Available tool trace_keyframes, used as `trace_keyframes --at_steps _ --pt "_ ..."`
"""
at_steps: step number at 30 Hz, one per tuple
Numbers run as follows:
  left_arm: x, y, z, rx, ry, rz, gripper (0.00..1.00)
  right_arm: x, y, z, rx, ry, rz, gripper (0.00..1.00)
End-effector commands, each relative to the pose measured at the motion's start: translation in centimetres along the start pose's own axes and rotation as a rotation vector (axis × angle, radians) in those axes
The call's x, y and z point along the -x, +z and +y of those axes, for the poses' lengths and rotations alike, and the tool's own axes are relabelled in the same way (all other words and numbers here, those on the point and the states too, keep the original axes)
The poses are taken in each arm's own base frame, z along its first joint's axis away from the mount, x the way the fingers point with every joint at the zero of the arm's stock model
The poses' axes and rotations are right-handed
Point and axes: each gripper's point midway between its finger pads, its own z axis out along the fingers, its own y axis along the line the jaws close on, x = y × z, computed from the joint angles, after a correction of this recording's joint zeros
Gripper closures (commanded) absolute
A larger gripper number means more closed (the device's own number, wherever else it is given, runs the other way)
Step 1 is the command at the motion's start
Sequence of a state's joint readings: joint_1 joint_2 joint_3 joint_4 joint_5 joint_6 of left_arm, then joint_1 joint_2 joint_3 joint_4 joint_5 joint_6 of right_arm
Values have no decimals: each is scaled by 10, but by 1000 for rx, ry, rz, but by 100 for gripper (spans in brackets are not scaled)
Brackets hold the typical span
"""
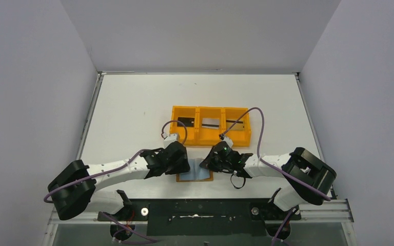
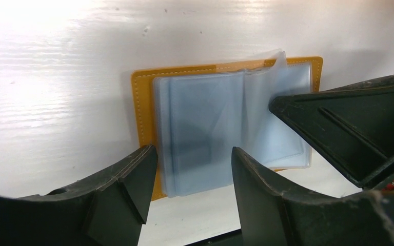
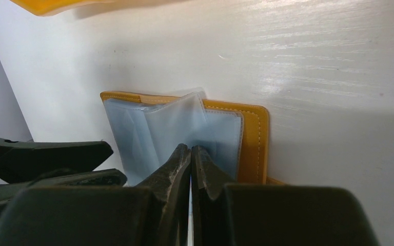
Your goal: Take the credit cards out of the card holder
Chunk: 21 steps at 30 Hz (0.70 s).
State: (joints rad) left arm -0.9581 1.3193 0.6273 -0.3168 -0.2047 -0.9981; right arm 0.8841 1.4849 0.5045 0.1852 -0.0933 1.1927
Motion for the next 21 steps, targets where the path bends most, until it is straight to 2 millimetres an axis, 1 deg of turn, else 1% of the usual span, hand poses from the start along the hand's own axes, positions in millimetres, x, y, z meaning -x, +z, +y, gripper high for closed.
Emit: trace_keyframes --at_steps 1,4,8,10,11,16,21 --pt "33 -23 -9 -1 -34 -126 45 -15 2 -43 -153 -32 47 100" --pt "38 -29 -20 -56 -31 -141 45 -16 2 -42 -152 -31 47 100" --pt "30 -26 -41 -169 -30 -104 44 -16 3 -42 -150 -32 48 100" --pt "21 -19 -41 -187 -28 -72 44 -16 3 -42 -150 -29 48 100" --pt "18 -16 -40 -181 -33 -63 44 -16 3 -43 -151 -28 48 100" --pt "7 -1 -19 -70 -24 -25 44 -16 2 -42 -151 -32 48 100" --pt "3 3 -12 -38 -17 -10 45 -15 1 -42 -154 -35 46 100"
